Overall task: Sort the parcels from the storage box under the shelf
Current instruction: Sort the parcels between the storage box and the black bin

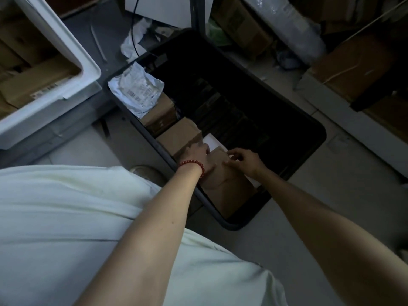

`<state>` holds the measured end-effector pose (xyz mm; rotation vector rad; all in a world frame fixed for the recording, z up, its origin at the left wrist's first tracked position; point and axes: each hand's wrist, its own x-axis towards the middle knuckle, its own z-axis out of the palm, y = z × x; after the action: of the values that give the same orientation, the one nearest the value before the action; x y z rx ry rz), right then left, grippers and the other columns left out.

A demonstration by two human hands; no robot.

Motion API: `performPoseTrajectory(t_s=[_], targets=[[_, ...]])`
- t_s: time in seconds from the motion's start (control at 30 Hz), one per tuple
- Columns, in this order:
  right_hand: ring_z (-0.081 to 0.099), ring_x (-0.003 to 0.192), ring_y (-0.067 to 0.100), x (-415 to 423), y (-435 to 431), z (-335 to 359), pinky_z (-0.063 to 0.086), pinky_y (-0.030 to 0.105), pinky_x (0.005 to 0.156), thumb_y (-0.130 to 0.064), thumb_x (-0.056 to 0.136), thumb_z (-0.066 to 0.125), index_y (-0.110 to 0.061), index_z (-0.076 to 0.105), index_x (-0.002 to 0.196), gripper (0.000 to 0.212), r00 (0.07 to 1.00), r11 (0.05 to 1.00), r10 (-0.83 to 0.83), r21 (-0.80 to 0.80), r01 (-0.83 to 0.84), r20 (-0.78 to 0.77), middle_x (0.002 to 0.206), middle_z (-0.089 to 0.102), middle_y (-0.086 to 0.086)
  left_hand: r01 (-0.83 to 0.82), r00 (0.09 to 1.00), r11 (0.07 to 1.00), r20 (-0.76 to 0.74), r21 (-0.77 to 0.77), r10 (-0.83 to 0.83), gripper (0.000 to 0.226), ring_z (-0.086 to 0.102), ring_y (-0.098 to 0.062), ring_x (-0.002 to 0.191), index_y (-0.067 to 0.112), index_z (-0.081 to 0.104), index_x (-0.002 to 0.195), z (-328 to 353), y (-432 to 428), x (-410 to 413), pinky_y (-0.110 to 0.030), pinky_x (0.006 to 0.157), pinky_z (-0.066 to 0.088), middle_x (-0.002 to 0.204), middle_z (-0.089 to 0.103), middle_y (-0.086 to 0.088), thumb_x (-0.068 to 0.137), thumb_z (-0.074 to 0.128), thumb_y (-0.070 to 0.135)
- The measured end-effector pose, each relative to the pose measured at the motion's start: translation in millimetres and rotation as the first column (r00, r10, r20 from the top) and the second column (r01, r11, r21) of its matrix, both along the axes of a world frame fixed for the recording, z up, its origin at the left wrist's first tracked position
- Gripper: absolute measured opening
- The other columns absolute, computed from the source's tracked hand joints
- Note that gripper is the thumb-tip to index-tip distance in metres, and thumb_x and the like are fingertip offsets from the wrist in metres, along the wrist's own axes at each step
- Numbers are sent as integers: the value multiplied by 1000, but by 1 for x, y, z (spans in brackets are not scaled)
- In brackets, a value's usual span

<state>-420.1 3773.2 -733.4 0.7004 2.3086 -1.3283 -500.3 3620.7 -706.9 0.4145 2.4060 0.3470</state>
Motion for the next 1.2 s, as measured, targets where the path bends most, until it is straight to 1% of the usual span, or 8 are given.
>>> performPoseTrajectory(t_s=[0.13,0.3,0.37,0.47,0.7,0.83,1.0,1.2], targets=[[53,102,11,10,-19,-9,44,24,80,-34,89,65,-21,57,128,42,996,997,-12,74,18,-90,127,59,3,157,986,977,-34,-147,-163,73,38,-31,131,16,30,142,-1,-1,5,-48,104,36,146,35,-12,85,62,48],[55,113,18,17,-17,-2,46,30,86,-39,89,63,-26,49,136,51,997,996,49,83,-45,-54,133,56,3,287,908,897,-201,-336,-367,67,39,-28,131,21,30,142,6,-3,3,-44,102,31,144,42,-6,87,52,53],[56,113,21,11,-12,8,45,37,91,-51,90,56,-29,45,138,54,981,949,187,246,-196,58,132,56,0,266,911,908,-224,-324,-347,64,40,-27,129,23,31,142,14,-3,-1,-44,102,29,141,45,-6,89,48,54],[52,117,23,-5,-10,29,33,42,101,-58,92,43,-28,45,136,53,951,767,292,570,-295,99,129,57,1,239,910,917,-257,-319,-326,57,45,-26,123,24,40,137,41,-7,-13,-45,102,26,131,52,-6,90,45,55],[47,124,26,-82,-39,119,34,43,102,-59,92,42,-27,47,135,54,922,712,369,673,-200,-117,133,55,2,-47,867,987,-497,-156,-37,41,49,-28,118,26,54,119,139,-69,-76,-44,101,30,122,59,-5,88,48,53],[47,124,26,-125,-83,182,35,43,99,-61,91,41,-30,50,133,53,865,685,442,711,-157,-236,131,56,1,-185,809,959,-588,-214,25,39,49,-27,119,29,55,119,195,-128,-91,-43,100,31,122,59,-4,88,50,53],[48,122,26,-154,-158,251,37,41,96,-60,91,43,-27,55,127,51,746,678,566,713,-179,-350,129,56,3,-374,711,927,-647,-16,276,37,50,-25,120,31,57,115,253,-208,-79,-44,102,32,123,60,0,86,53,54],[41,127,27,-157,-258,308,38,42,98,-55,91,49,-27,57,127,47,612,731,630,630,-262,-477,134,53,6,-554,558,831,-715,55,420,37,52,-23,116,32,55,116,294,-323,-35,-40,97,37,122,60,3,87,51,55]])
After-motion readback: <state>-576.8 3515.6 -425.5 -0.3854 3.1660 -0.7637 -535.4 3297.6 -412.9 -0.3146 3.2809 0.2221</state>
